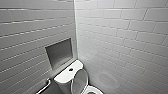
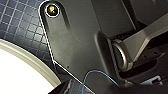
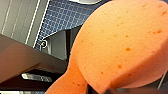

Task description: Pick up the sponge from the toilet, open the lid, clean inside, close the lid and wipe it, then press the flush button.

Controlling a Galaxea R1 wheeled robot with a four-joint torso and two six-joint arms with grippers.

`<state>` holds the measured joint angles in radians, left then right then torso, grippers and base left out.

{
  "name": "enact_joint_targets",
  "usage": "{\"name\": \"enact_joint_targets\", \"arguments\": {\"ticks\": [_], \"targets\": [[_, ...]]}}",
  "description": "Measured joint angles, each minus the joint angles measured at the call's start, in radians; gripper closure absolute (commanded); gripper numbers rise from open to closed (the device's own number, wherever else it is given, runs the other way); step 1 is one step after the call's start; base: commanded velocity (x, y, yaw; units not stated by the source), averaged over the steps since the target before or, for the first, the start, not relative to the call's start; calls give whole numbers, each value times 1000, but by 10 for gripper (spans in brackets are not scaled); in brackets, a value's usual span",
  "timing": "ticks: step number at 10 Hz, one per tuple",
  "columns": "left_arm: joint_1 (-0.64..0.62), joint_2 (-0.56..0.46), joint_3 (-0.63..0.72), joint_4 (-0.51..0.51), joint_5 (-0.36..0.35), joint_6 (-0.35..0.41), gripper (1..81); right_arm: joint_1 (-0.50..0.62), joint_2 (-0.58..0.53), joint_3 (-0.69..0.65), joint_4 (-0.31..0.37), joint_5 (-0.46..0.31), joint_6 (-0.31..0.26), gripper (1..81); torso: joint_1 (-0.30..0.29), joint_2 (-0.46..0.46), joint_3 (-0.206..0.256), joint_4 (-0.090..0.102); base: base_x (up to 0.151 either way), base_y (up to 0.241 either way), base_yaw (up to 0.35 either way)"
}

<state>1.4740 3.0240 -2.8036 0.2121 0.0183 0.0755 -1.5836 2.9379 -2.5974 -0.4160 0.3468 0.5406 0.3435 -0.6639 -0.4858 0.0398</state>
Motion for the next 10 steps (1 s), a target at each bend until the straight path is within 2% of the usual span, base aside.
{"name": "enact_joint_targets", "arguments": {"ticks": [3, 7, 8, 9, 10], "targets": [[-1, 15, 4, 4, 50, 3, 10, 8, -100, 72, 0, 89, 14, 811, 0, 0, 0, 0, 0, 0, 0], [-2, 10, 3, 9, 54, 4, 10, 46, -311, 299, 2, 155, 79, 811, 0, 0, 0, 0, 0, 0, 0], [-3, 11, 3, 9, 54, 3, 10, 45, -344, 321, 4, 159, 126, 811, 0, 0, 0, 0, 0, 0, 0], [-2, 12, 3, 10, 54, 3, 10, 43, -358, 326, 8, 158, 215, 811, 0, 0, 0, 0, 0, 0, 0], [-3, 13, 3, 10, 54, 4, 10, 37, -357, 329, 20, 151, 270, 811, 0, 0, 0, 0, 0, 0, 0]]}}
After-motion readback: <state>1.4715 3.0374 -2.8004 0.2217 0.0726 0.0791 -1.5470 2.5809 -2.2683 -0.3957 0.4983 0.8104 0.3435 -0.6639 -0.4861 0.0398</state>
